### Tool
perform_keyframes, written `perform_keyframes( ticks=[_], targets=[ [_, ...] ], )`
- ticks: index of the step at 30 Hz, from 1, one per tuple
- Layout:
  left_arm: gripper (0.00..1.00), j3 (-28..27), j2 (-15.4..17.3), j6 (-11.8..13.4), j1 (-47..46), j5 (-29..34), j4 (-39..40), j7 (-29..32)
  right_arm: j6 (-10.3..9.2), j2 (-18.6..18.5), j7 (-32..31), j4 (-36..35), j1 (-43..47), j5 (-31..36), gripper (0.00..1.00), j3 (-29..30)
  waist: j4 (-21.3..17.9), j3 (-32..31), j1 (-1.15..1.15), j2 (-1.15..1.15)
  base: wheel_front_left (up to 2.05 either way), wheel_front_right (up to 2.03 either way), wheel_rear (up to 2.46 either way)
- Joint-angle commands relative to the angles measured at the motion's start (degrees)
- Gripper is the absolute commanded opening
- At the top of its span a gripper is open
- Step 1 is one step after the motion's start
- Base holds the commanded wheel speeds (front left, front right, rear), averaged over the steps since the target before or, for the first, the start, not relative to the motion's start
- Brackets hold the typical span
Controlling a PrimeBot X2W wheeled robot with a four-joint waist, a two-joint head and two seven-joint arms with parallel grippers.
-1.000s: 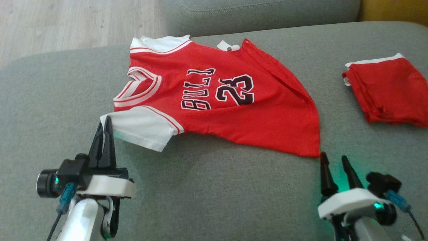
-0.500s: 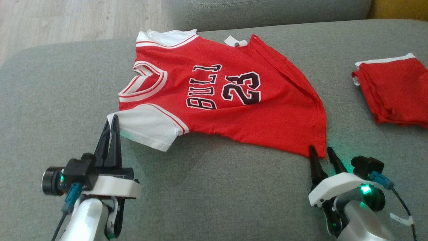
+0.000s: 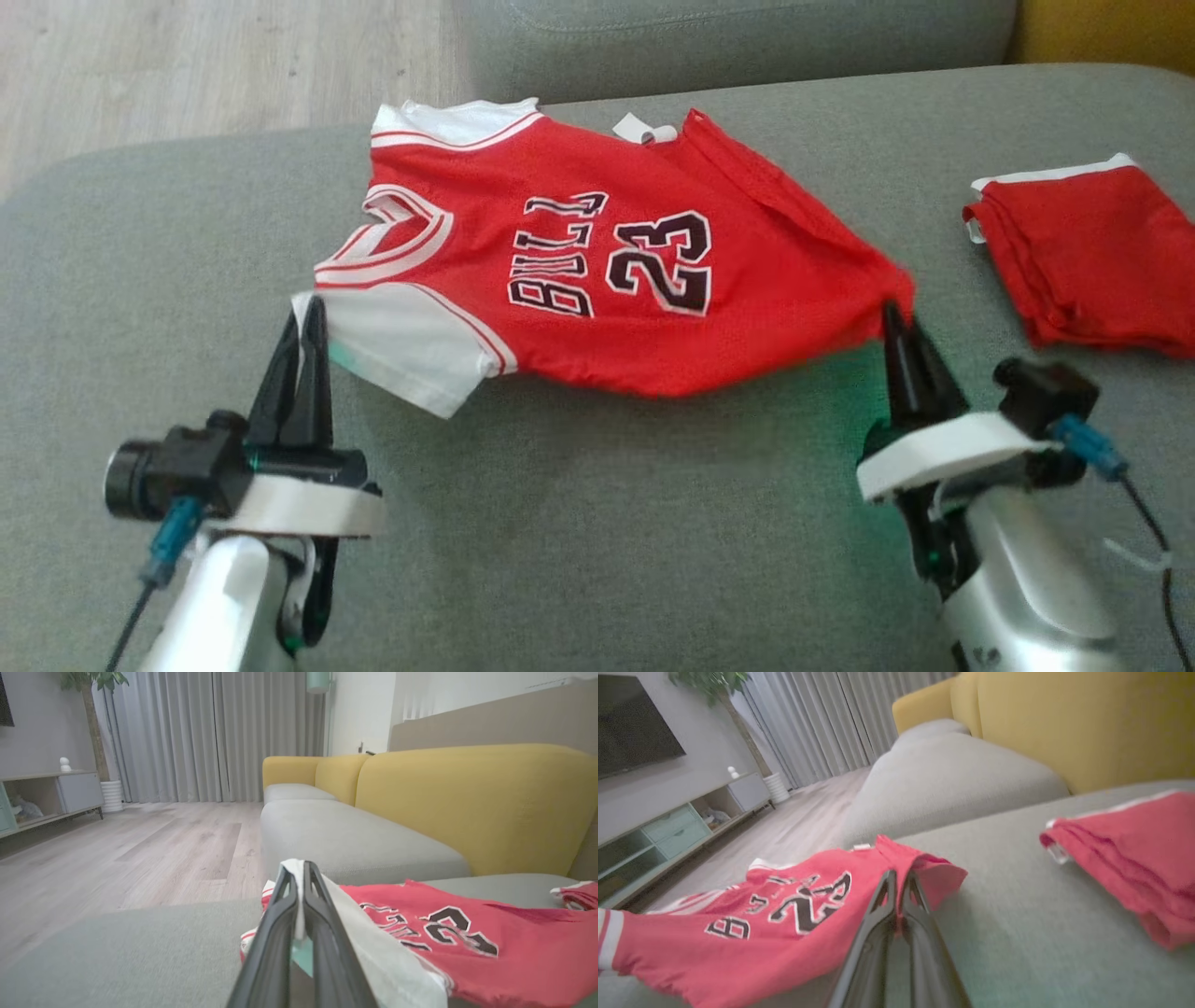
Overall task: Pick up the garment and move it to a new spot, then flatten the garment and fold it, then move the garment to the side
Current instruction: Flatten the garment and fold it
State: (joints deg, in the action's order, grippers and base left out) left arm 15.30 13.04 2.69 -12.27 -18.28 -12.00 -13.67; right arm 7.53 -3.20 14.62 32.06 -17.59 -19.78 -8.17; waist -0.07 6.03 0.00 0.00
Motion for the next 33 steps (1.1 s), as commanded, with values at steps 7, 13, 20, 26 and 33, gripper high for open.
perform_keyframes(
  ticks=[7,13,20,26,33],
  targets=[
    [0.0,-3.5,2.3,-0.8,-9.8,-2.1,8.4,1.4,-0.04,0.3,0.4,-13.8,-3.2,4.7,0.0,2.4,0.0,-2.2,0.0,0.0,0.0,0.0,0.0],
    [0.0,-5.1,2.3,-0.2,-16.2,-3.2,16.0,2.9,-0.04,-1.9,0.2,-22.5,-6.8,6.6,0.0,3.1,-0.3,-4.8,0.0,0.0,0.0,0.0,0.0],
    [0.0,-8.3,2.7,2.5,-18.2,-5.2,27.7,7.0,-0.04,-5.3,-5.0,-34.5,-6.7,5.9,0.0,5.4,-0.7,-6.6,0.0,0.0,0.0,0.0,0.0],
    [0.0,-10.3,4.3,4.3,-18.9,-7.5,34.7,13.5,-0.04,-5.3,-12.1,-44.9,-3.5,7.1,0.0,8.4,-0.6,-5.4,0.0,0.0,0.0,0.0,0.0],
    [0.0,-11.1,8.1,1.8,-30.4,-10.3,28.1,20.4,-0.04,-4.5,-19.7,-46.6,-8.8,8.4,0.0,10.3,-0.5,1.6,0.0,0.0,0.0,0.0,0.0]
  ],
)
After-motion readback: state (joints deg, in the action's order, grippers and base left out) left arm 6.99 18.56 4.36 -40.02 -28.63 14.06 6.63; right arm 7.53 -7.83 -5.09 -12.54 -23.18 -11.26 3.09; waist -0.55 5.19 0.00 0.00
